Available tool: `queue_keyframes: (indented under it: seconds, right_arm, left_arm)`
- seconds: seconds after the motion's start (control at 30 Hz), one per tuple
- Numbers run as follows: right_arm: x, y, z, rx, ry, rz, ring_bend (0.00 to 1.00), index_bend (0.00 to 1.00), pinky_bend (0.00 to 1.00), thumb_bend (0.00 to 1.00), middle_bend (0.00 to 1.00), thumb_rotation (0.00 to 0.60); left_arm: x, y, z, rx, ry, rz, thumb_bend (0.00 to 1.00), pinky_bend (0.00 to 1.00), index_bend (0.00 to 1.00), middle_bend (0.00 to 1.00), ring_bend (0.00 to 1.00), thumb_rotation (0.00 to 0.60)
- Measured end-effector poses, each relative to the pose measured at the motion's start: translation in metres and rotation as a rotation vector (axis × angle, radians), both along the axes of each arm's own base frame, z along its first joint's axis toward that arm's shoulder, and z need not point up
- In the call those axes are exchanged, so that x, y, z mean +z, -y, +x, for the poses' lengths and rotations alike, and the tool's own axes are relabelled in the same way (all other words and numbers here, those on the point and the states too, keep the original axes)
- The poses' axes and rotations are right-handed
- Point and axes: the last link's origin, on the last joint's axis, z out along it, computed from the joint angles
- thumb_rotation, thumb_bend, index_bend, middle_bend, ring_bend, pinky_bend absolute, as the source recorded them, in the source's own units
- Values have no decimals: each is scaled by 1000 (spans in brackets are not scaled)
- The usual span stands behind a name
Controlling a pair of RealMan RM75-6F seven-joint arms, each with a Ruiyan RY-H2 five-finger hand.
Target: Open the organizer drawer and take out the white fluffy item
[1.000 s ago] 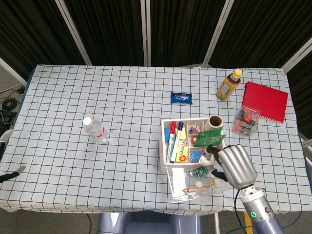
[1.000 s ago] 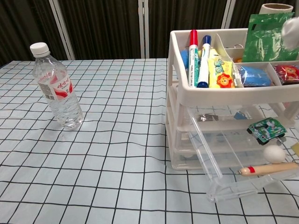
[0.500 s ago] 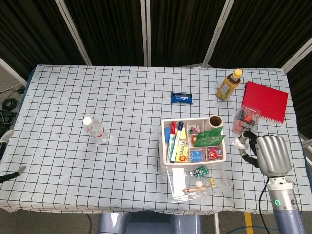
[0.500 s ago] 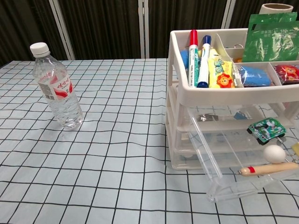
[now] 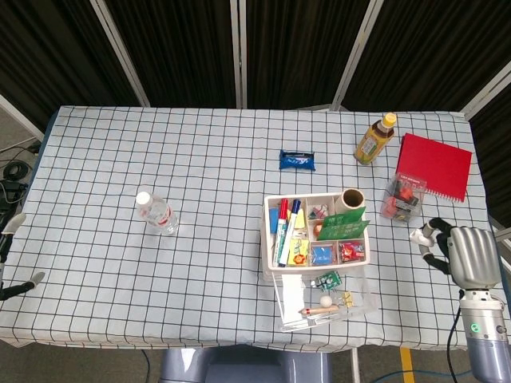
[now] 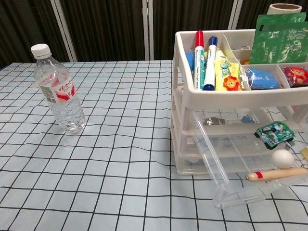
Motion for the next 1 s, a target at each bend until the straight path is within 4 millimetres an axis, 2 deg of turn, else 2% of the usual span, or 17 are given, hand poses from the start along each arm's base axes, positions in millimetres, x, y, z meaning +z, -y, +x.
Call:
queue_keyframes:
  seconds: [0.23,0.4,0.5,0.73,1.0]
  right_arm:
    - [-8,-1,-19,-30,23,11,1000,565,808,282,1000,600]
    - [-10,-2,-21,-25,33,17,1000,404,788,222,1000,600]
    - [-8,-3,-21,-20,33,5,995,350,774,207,1000,600]
    - [-6,-8,-24,-14,30,-28,966,332,735,196,1000,600]
    - [-1,-15,-28,19,64,-64,883,332,564,135,975,600]
  left_arm:
    - [-1,0,0,1,-3,-3,121,0,0,0,0,600]
    - [-2,0,0,1,-4,-4,122,0,0,0,0,600]
    - [-2,0,0,1,-3,-3,122,0,0,0,0,600]
    - [-1,0,-1,3,-1,-2,122,0,0,0,0,600]
    - [-3,1,-2,4,-6,-4,122,0,0,0,0,600]
